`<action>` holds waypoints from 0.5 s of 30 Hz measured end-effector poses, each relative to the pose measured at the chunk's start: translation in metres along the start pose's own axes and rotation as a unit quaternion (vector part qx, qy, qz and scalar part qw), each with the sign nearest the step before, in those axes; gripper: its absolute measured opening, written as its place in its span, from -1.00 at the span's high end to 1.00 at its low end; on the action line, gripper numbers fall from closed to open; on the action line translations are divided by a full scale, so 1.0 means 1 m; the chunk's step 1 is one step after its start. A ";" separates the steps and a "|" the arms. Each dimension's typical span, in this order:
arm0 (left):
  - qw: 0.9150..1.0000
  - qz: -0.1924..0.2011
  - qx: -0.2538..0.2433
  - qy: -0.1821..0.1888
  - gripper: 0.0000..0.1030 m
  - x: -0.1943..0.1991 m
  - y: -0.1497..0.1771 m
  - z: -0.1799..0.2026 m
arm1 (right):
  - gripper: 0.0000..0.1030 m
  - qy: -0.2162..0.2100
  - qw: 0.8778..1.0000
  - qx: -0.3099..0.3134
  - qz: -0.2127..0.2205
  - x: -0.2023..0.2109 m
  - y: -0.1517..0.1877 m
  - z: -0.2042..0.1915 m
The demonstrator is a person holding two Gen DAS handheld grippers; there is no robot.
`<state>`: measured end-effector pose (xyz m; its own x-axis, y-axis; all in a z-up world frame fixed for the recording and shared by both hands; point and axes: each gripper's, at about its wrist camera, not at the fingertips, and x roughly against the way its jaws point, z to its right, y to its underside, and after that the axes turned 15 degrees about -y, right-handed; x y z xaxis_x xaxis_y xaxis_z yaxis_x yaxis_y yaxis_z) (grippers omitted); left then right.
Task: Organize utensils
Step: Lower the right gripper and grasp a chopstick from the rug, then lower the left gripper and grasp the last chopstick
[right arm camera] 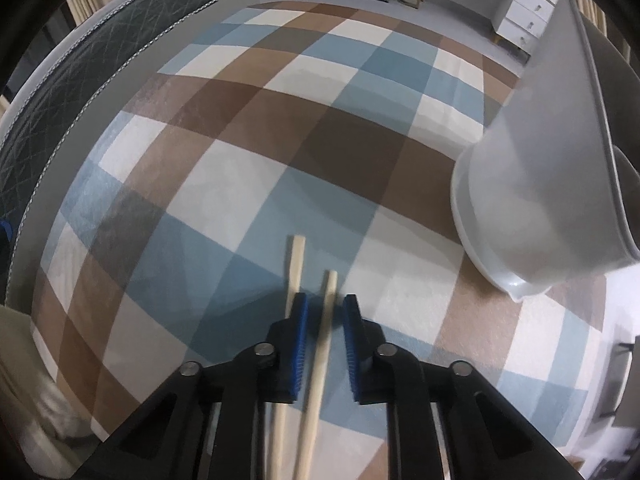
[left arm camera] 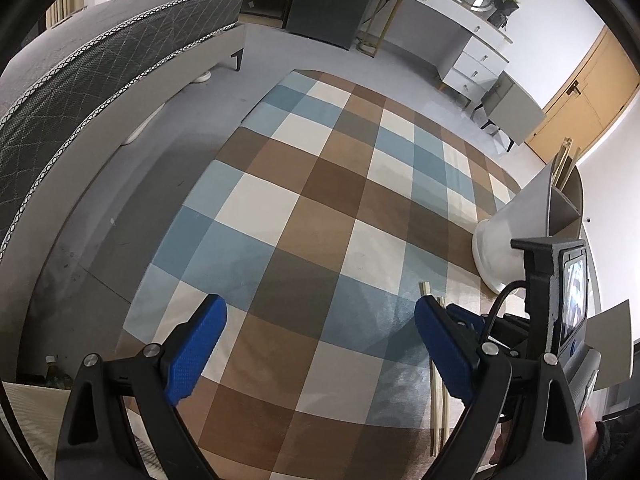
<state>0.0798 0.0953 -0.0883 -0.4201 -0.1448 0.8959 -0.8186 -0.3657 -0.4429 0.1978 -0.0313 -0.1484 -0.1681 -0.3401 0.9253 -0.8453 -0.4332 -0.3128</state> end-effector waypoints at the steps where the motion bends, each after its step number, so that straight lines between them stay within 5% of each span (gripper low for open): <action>1: 1.000 -0.001 -0.002 -0.001 -0.79 -0.001 0.000 0.000 | 0.83 0.002 1.000 -0.001 0.004 0.000 0.000 0.000; 15: 0.999 -0.024 -0.040 -0.009 -0.79 -0.013 0.008 0.021 | 0.92 -0.049 0.990 -0.066 0.114 0.055 0.033 0.030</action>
<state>0.0868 0.0748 -0.1031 -0.3736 -0.1457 0.9161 -0.8666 -0.2974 -0.4007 0.1758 -0.0892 -0.1143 -0.3167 -0.4991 0.8066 -0.8517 -0.2247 -0.4734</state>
